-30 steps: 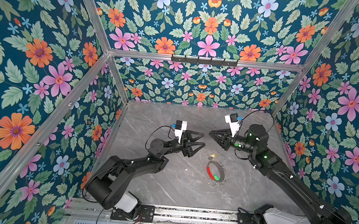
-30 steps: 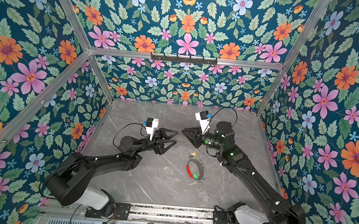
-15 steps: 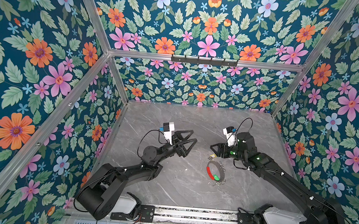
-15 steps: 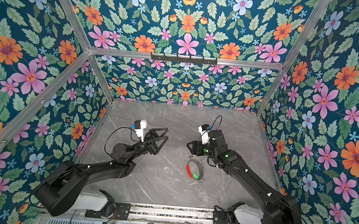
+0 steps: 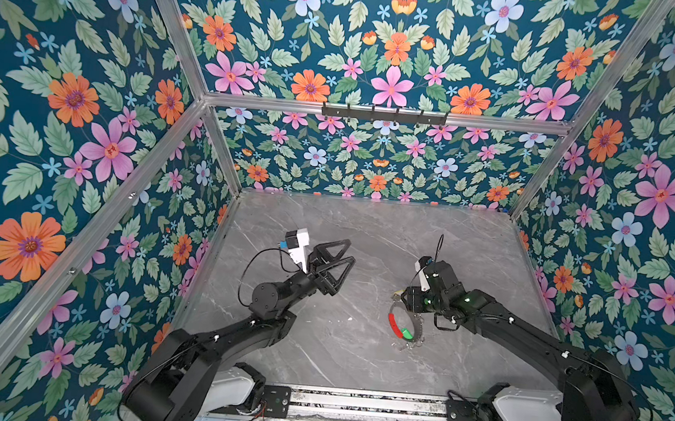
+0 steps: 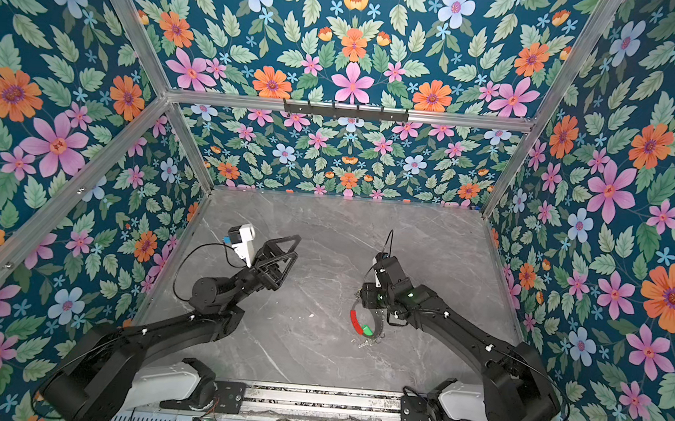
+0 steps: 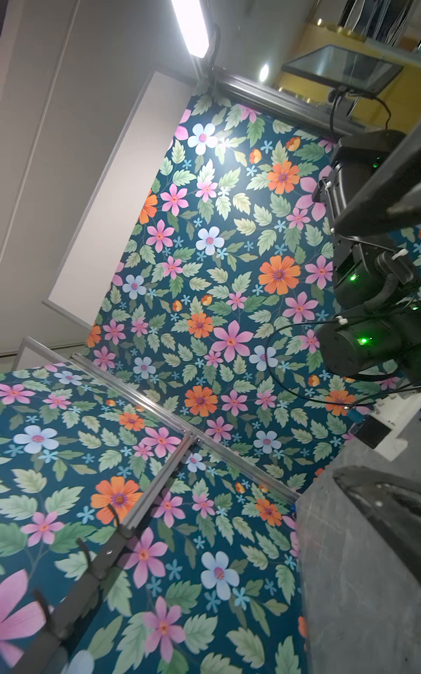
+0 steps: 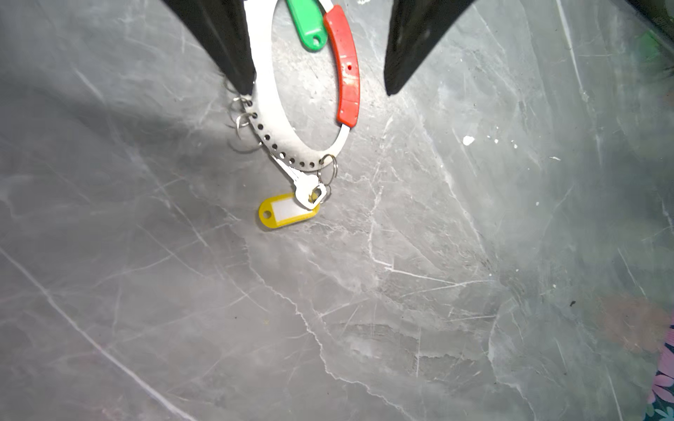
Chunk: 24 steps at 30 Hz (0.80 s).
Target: Remove the keys from the keyring
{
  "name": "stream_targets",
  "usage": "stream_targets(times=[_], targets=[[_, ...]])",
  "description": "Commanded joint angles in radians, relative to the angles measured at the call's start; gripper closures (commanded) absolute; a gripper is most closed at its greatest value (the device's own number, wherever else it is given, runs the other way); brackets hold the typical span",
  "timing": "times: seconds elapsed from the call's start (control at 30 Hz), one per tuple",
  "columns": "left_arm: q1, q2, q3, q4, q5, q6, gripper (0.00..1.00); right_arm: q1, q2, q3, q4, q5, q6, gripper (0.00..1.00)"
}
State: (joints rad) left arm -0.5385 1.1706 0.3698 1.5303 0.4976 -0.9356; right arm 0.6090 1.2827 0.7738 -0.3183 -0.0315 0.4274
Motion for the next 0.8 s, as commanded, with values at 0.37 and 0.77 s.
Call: stream_targets(times=[0.37,0.77], targets=[[0.001,0.021,0.038,-0.023,0.151,-0.023,0.17,0.012,-0.122,-0.153,-0.193,-0.138,0.169,0.52],[0.002,0.061,0.055,-0.088,0.166,0.002,0.24,0.012,-0.129,-0.256,-0.142,-0.213,0.213,0.66]])
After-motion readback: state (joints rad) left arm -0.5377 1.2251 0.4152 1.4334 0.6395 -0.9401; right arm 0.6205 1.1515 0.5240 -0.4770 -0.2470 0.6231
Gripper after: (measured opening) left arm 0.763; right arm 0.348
